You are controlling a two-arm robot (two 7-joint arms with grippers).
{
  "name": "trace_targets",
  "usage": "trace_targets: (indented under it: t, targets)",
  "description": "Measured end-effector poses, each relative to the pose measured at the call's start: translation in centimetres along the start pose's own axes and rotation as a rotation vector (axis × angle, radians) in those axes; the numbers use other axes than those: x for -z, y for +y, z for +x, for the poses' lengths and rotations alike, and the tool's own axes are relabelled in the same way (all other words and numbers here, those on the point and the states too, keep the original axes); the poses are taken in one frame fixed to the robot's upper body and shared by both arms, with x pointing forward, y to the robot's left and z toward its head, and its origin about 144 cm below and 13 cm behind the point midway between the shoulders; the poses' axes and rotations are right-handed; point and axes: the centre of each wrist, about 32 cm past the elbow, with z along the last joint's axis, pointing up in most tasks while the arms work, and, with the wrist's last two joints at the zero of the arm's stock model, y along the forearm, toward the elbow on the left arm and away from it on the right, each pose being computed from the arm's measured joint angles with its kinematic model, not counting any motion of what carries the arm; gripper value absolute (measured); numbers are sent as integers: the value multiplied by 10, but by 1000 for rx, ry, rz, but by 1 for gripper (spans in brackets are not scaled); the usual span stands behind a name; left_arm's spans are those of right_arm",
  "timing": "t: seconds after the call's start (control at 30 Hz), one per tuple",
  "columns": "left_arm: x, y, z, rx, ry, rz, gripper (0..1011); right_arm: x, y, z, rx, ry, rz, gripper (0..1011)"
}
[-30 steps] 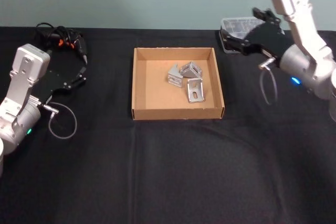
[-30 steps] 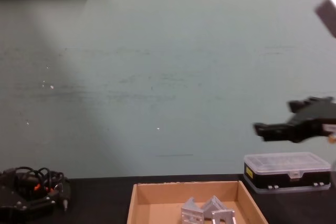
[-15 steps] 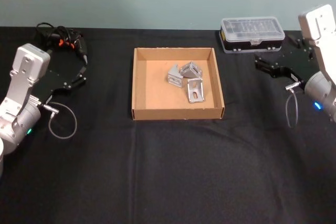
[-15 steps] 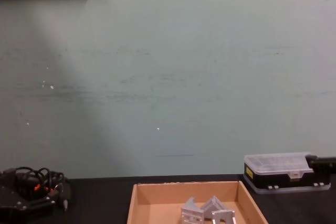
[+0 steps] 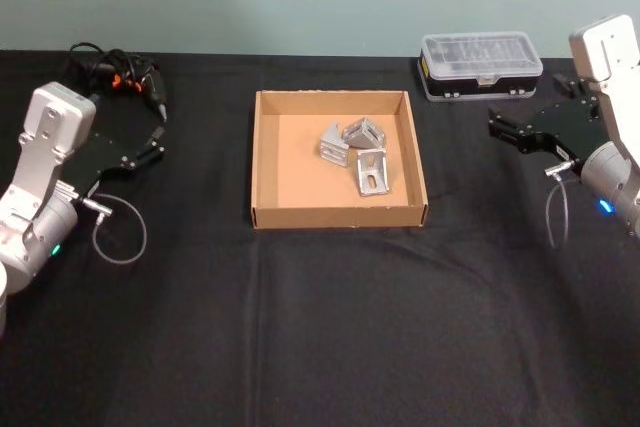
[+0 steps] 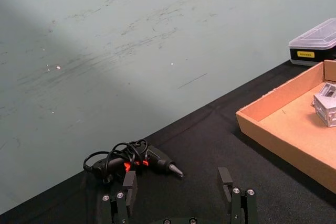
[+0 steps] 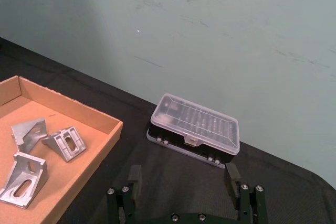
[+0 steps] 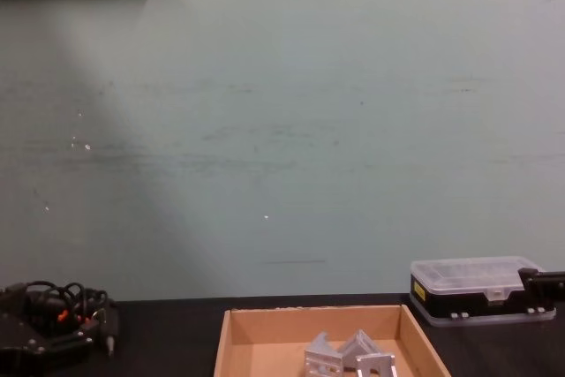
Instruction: Use one hand to pick up the angle iron from the table and place it into the box.
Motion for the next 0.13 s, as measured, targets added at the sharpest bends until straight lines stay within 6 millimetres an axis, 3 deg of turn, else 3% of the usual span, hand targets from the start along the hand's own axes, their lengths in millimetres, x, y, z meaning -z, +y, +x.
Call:
trace_targets:
  t: [0.13]
  targets:
    - [0, 0, 0, 0, 0, 0, 1000, 0, 0, 0, -1, 0, 1, 1000]
